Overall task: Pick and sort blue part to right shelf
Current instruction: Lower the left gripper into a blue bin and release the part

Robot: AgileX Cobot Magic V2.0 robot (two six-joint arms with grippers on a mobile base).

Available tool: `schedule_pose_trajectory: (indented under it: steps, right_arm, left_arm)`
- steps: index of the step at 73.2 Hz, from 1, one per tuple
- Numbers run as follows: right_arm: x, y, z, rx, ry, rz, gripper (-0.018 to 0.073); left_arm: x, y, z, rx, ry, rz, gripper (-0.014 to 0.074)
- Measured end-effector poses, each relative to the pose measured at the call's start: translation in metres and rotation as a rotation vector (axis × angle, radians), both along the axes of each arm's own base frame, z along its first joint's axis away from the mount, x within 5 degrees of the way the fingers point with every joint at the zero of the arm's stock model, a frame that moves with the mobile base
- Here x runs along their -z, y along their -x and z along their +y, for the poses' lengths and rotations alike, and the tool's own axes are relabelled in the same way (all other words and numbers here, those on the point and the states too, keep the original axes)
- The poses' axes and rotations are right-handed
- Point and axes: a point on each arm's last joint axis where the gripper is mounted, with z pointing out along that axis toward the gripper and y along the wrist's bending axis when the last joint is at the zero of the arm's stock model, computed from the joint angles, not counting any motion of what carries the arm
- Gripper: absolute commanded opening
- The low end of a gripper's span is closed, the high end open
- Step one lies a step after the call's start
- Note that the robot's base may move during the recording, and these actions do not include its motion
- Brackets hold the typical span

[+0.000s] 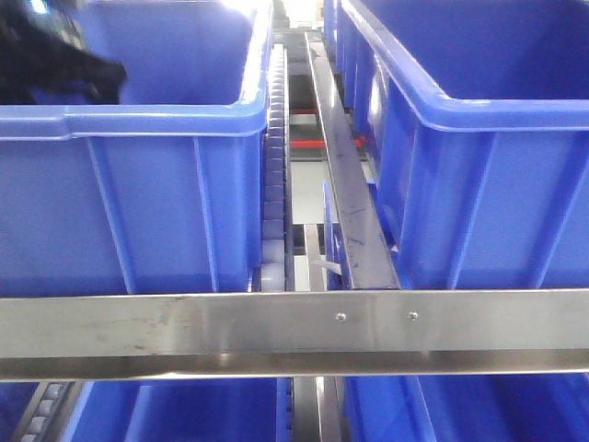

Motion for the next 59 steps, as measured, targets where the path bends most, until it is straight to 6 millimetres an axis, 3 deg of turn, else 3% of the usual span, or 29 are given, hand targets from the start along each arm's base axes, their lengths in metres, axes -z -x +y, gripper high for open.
schedule_pose_trajectory:
  steps: [15,30,43,59]
  right_arm:
    - [0.002,0.000,0.000,0.006,0.007,0.026,0.0228]
    - [0.005,-0.013,0.004,0.008,0.034,0.098,0.0228]
    - [-0.001,-0.044,0.017,0.004,0.071,0.235,0.0228]
    - [-0.033,-0.102,0.041,0.000,0.089,0.417,0.0228]
  left_arm:
    - [-0.050,0.049,0.010,-0.001,0.016,-0.083,0.0320]
    - [-0.068,0.111,0.022,0.003,0.038,-0.190,0.0228]
    - [-0.067,0.164,0.032,0.007,0.054,-0.286,0.0184]
    - [-0.064,0.215,0.042,0.017,0.058,-0.419,0.0131]
